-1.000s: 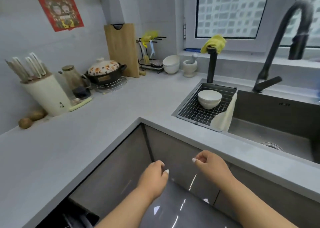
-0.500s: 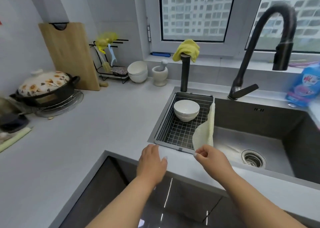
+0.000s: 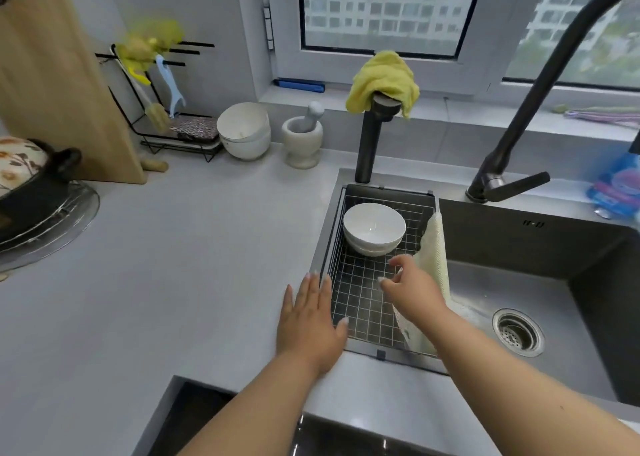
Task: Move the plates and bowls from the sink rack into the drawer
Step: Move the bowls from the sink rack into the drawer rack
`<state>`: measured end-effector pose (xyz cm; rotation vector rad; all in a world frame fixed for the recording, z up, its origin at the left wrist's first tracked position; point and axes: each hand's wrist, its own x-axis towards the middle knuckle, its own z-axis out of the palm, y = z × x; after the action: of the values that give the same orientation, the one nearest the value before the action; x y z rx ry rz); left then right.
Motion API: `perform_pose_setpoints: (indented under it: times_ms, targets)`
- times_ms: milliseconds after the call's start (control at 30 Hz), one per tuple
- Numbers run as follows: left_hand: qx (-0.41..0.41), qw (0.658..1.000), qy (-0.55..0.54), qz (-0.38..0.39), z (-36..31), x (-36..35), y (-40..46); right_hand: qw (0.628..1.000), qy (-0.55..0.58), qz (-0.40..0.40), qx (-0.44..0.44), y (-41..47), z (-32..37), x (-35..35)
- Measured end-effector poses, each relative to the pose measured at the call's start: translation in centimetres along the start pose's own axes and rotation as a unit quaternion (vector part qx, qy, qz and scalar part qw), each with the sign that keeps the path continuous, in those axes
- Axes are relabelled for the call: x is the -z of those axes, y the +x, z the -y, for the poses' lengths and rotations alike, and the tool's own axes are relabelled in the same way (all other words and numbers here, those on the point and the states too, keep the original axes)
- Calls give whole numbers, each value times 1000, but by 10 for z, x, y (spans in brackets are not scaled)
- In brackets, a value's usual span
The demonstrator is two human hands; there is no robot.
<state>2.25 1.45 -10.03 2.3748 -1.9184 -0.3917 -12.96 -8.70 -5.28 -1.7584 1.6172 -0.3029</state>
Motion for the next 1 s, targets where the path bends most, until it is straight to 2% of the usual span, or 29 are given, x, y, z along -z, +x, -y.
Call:
perform_pose_setpoints:
  times_ms: [167,467,733,1000]
  targets:
    - [-14,1000,0,-15,4,0,8,999,-21,-30,-30,58,5,-9]
    - [-11,1000,-26,-11,4,3,11,991,-126,-2,-48,115,5,-25]
    - [25,997,-69,-34,6,8,13,997,-14,-77,-5,107,-4,-29]
    - [36,995,-80,-50,6,9,12,985,87,-142,38,63,-2,-6]
